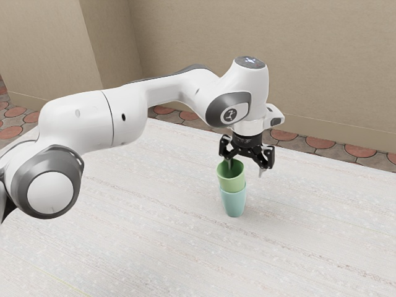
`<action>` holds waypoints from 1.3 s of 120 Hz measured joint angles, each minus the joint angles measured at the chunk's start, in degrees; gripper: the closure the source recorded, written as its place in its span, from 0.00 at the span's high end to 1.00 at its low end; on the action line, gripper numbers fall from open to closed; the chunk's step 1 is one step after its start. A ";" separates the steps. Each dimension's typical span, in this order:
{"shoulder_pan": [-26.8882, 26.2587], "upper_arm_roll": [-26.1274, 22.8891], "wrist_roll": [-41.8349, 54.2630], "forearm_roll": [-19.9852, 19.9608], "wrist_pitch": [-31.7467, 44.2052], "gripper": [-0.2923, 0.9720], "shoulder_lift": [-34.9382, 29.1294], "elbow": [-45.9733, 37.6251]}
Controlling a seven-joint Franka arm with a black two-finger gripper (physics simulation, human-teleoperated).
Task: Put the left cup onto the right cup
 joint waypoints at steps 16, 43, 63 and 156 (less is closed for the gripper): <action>0.00 -0.09 -0.24 -0.19 -0.48 0.76 -1.67 -0.21; -0.48 -0.47 -0.75 -0.44 -3.17 0.76 -7.49 -0.77; -0.33 0.05 -0.84 -1.71 -4.57 0.77 -13.10 -3.42; 9.40 16.73 9.34 -11.90 -8.38 0.77 -42.73 -29.33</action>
